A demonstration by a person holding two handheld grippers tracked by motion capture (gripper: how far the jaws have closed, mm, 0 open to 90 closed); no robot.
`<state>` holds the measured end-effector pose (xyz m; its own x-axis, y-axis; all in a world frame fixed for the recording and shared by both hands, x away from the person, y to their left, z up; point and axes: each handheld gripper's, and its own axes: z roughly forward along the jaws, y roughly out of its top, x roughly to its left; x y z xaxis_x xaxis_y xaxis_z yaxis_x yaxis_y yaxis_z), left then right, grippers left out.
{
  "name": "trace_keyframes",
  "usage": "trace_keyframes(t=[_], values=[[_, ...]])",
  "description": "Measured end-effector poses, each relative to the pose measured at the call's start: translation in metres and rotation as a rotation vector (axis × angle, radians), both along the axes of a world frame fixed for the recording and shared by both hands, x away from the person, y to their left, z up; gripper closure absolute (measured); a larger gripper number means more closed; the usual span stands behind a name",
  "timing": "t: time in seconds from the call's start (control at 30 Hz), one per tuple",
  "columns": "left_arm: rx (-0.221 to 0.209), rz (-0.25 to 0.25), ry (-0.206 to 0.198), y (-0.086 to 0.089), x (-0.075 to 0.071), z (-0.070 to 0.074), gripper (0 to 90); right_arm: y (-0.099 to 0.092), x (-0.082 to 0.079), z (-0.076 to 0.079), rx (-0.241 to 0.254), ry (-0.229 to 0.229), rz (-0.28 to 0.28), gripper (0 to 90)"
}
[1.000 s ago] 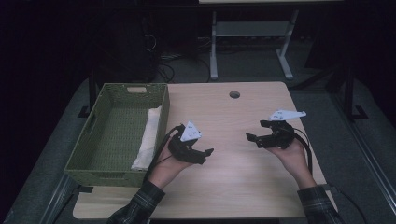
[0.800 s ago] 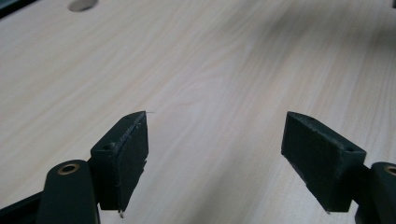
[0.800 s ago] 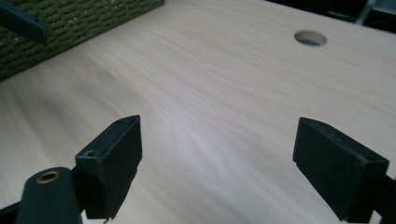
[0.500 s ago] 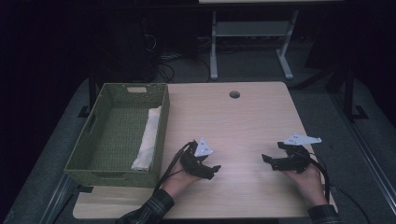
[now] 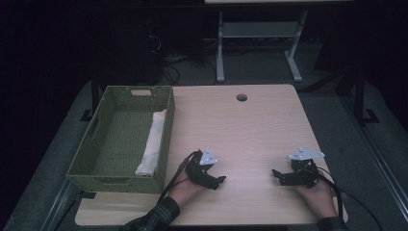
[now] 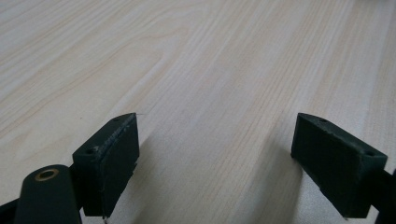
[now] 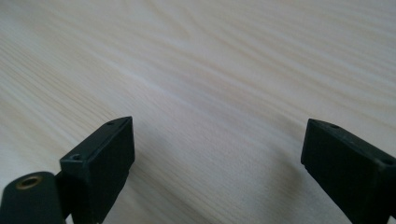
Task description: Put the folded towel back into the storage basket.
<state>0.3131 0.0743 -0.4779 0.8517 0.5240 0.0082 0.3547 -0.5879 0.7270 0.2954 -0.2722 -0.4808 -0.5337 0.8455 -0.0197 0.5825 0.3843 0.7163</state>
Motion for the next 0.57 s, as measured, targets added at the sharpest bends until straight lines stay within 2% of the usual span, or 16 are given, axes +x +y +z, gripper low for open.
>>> trace_keyframes(t=[0.13,0.57], values=[[0.0,-0.005,0.013,-0.0011,-0.0012,-0.0005,15.1,-0.0029,0.0017,-0.0017,0.039,0.028,0.014,8.6],[0.003,-0.003,0.015,-0.0009,-0.0007,-0.0006,14.7,-0.0023,0.0023,-0.002,0.04,0.029,0.014,7.5]])
